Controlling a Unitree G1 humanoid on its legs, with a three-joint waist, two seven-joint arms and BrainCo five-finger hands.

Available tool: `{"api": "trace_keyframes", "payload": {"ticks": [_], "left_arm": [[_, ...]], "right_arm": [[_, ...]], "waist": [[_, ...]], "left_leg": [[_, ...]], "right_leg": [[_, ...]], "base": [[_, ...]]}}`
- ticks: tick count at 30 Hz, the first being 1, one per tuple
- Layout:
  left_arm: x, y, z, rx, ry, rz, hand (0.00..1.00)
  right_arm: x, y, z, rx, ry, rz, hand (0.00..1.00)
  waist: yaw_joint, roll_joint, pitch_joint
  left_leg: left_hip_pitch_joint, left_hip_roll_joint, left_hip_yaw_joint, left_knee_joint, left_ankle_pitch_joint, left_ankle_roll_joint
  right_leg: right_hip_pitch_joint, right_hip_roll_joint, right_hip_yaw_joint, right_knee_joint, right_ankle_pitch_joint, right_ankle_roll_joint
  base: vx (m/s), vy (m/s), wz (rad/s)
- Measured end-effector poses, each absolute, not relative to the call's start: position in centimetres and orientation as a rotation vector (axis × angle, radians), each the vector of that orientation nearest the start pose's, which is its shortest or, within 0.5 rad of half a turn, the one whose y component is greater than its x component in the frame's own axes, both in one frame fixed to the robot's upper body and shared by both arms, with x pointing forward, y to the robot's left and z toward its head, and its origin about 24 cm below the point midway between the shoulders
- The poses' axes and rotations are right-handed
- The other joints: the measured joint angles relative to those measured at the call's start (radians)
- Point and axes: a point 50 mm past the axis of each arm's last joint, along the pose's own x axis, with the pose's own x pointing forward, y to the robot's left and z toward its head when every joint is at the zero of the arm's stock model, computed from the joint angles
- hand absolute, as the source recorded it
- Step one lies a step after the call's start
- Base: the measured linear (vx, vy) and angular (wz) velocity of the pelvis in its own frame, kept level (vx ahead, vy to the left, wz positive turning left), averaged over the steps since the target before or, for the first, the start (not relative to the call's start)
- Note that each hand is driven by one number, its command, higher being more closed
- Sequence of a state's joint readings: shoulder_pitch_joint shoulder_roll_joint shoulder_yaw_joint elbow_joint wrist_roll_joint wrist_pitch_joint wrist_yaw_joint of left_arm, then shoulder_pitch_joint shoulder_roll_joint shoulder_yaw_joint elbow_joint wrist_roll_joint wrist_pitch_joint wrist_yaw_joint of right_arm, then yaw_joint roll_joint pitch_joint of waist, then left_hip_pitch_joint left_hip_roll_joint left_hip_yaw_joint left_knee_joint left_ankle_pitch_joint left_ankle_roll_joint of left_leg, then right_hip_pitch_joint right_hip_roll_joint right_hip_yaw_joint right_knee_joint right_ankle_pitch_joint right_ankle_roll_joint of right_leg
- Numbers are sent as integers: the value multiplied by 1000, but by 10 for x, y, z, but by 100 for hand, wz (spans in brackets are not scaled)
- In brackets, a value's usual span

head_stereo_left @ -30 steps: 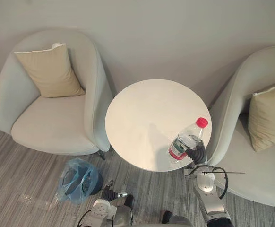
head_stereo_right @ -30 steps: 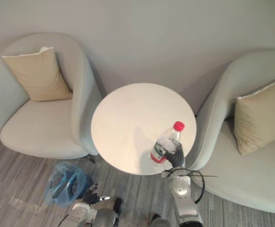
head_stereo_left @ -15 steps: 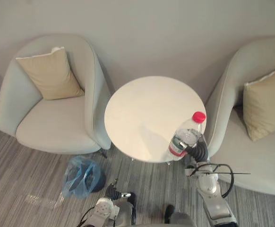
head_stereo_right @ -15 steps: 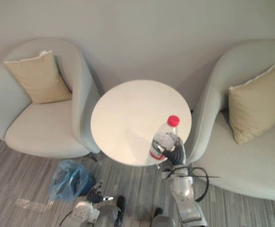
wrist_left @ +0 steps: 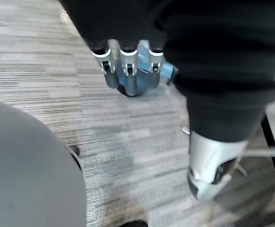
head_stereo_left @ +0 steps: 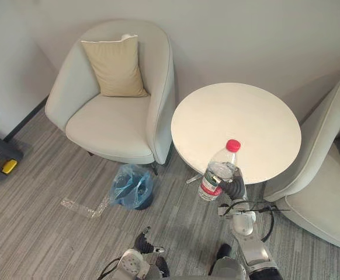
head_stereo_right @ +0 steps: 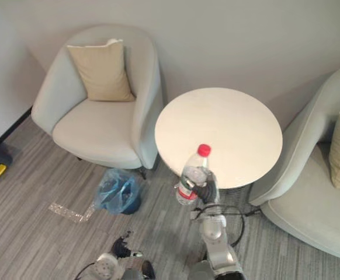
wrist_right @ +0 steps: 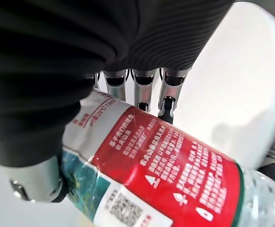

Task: Gather rubbish on tea table into small bin, then transfer packed bag to large trash can.

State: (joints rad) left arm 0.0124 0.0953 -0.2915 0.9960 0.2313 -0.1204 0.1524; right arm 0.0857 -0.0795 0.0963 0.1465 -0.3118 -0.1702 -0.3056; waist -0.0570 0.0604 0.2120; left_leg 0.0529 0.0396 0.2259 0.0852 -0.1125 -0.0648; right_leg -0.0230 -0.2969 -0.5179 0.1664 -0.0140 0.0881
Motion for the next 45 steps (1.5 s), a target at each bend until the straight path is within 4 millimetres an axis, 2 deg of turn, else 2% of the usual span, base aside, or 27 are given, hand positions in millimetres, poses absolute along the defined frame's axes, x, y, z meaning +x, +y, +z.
{"api": "trace_keyframes", "payload": {"ticks": [1, 2, 3, 4, 7, 9, 14, 16, 17, 18, 19, 21, 22, 25, 27, 28, 30, 32, 33, 35, 36, 37, 38, 39, 41, 43, 45], "left_arm": [[138, 150, -146, 481, 844, -217, 0], [137, 150, -147, 483, 847, -217, 0], [137, 154, -147, 484, 851, -208, 0], [136, 156, -147, 473, 860, -187, 0], [139, 160, -146, 450, 859, -155, 0], [139, 161, -146, 448, 861, -150, 0], [140, 163, -146, 425, 863, -122, 0], [139, 163, -146, 423, 866, -122, 0], [139, 163, -146, 423, 867, -121, 0], [141, 166, -145, 399, 863, -86, 0], [145, 165, -143, 373, 847, -60, 0], [146, 160, -142, 355, 841, -57, 0], [145, 161, -142, 355, 844, -57, 0], [144, 157, -143, 353, 850, -71, 0], [144, 156, -143, 355, 849, -73, 0], [145, 158, -143, 367, 847, -78, 0], [149, 162, -141, 383, 836, -80, 0], [151, 161, -141, 396, 830, -94, 0], [151, 161, -141, 397, 832, -94, 0], [150, 160, -142, 399, 836, -101, 0], [147, 159, -143, 410, 847, -114, 0], [146, 162, -144, 438, 850, -134, 0], [145, 163, -144, 444, 851, -138, 0], [143, 164, -145, 453, 862, -141, 0], [141, 166, -146, 458, 874, -140, 0], [141, 166, -147, 442, 881, -121, 0], [140, 166, -147, 441, 886, -116, 0]], "right_arm": [[221, -163, 2, -387, 31, -179, 100], [218, -165, -1, -387, 46, -187, 100], [208, -172, -7, -395, 86, -206, 100], [205, -177, -10, -403, 107, -217, 100], [205, -178, -10, -409, 107, -212, 100], [205, -178, -10, -409, 108, -211, 100], [208, -175, -6, -400, 92, -193, 100], [209, -173, -2, -387, 73, -177, 100], [207, -172, 0, -377, 61, -178, 100], [206, -172, 8, -356, 29, -182, 100], [205, -172, 11, -344, 16, -186, 100], [202, -172, 8, -339, 30, -185, 100], [200, -172, 7, -340, 37, -185, 100], [199, -175, 6, -341, 45, -205, 100], [199, -180, 5, -349, 56, -225, 100], [201, -180, 1, -350, 68, -230, 100], [204, -177, -1, -346, 75, -226, 100], [204, -174, -4, -347, 87, -212, 100], [204, -172, -6, -346, 93, -204, 100], [206, -172, -7, -355, 96, -192, 100], [205, -171, -9, -361, 109, -184, 100], [203, -170, -15, -362, 137, -172, 100], [203, -170, -16, -363, 144, -168, 100], [200, -170, -19, -366, 157, -163, 100], [201, -165, -19, -364, 150, -136, 100], [202, -162, -19, -363, 152, -119, 100], [203, -162, -24, -367, 173, -110, 100]], "waist": [[-17, -17, 7], [-23, -22, 5], [-31, -46, -1], [-31, -57, -11], [-18, -59, -13], [-21, -63, -14], [-2, -74, -22], [-2, -56, -26], [-3, -67, -36], [-1, -63, -33], [4, -48, -23], [11, -28, -13], [13, -31, -12], [19, -24, -13], [21, -22, -12], [28, -28, -7], [34, -53, 0], [43, -58, -1], [43, -60, -2], [44, -61, -4], [39, -59, -4], [28, -73, 1], [23, -75, 3], [12, -76, 2], [6, -82, -3], [1, -71, 1], [-1, -62, 6]], "left_leg": [[-9, -9, -62, 10, -7, 10], [-16, -16, -86, 16, -9, 7], [-35, -37, -145, 30, -6, 8], [-55, -51, -181, 36, 3, 20], [-93, -73, -254, 72, 12, 18], [-107, -86, -310, 87, 11, 19], [-93, -85, -398, 103, 11, 19], [-108, -77, -426, 136, 10, 18], [-135, -82, -420, 173, 1, 12], [-201, -81, -363, 294, -34, 3], [-262, -57, -284, 424, -51, -5], [-295, 0, -166, 529, -50, -5], [-293, 9, -147, 533, -50, -5], [-276, 37, -73, 473, -86, 22], [-259, 52, -69, 351, -55, 28], [-227, 41, -59, 290, -25, 33], [-208, 19, -44, 262, -21, 39], [-209, 13, -16, 265, -34, 54], [-205, 3, 0, 266, -49, 57], [-179, -11, 36, 250, -82, 64], [-142, -24, 42, 220, -82, 68], [-92, -42, 43, 196, -79, 78], [-76, -44, 37, 194, -82, 83], [-48, -44, 31, 191, -91, 85], [-23, -42, 26, 170, -89, 90], [-3, -17, 7, 159, -88, 89], [14, 4, -23, 141, -83, 80]], "right_leg": [[-17, 13, 92, 69, -98, 13], [-23, 23, 128, 88, -124, 10], [-46, 62, 259, 134, -165, -9], [-57, 86, 318, 155, -190, -10], [-44, 108, 361, 164, -217, -4], [-30, 108, 368, 183, -197, -2], [15, 128, 378, 213, -176, -31], [27, 153, 402, 185, -195, -29], [46, 172, 418, 143, -191, -37], [74, 174, 389, 97, -206, -43], [106, 183, 373, 59, -218, -44], [165, 200, 357, 26, -224, -52], [172, 202, 357, 22, -227, -56], [177, 202, 355, 13, -228, -59], [177, 206, 356, 14, -231, -53], [180, 198, 377, 16, -234, -42], [176, 180, 411, 8, -235, -33], [157, 168, 436, 18, -234, -28], [141, 153, 458, 44, -246, -10], [88, 135, 507, 149, -260, 13], [31, 128, 536, 289, -259, 15], [-32, 114, 552, 473, -233, 44], [-54, 110, 557, 528, -217, 50], [-91, 108, 558, 629, -221, 31], [-143, 119, 550, 645, -273, 2], [-187, 161, 542, 549, -302, -18], [-199, 191, 536, 399, -286, -25]], "base": [[-126, -68, 109], [-88, -104, 157], [-38, -96, 151], [-1, -88, 143], [77, -59, 80], [160, 4, 96], [120, 15, 70], [49, -40, 50], [2, -69, 57], [-15, -29, 46], [-7, -25, 31], [-10, -40, 14], [-11, -55, 12], [-10, -19, 8], [18, 22, 0], [39, 43, -10], [81, 104, -25], [84, 109, -35], [98, 129, -45], [101, 149, -50], [98, 140, -22], [116, 132, -12], [163, 106, 15], [189, 60, 17], [183, 11, 15], [205, -88, 29], [196, -130, 47]]}}
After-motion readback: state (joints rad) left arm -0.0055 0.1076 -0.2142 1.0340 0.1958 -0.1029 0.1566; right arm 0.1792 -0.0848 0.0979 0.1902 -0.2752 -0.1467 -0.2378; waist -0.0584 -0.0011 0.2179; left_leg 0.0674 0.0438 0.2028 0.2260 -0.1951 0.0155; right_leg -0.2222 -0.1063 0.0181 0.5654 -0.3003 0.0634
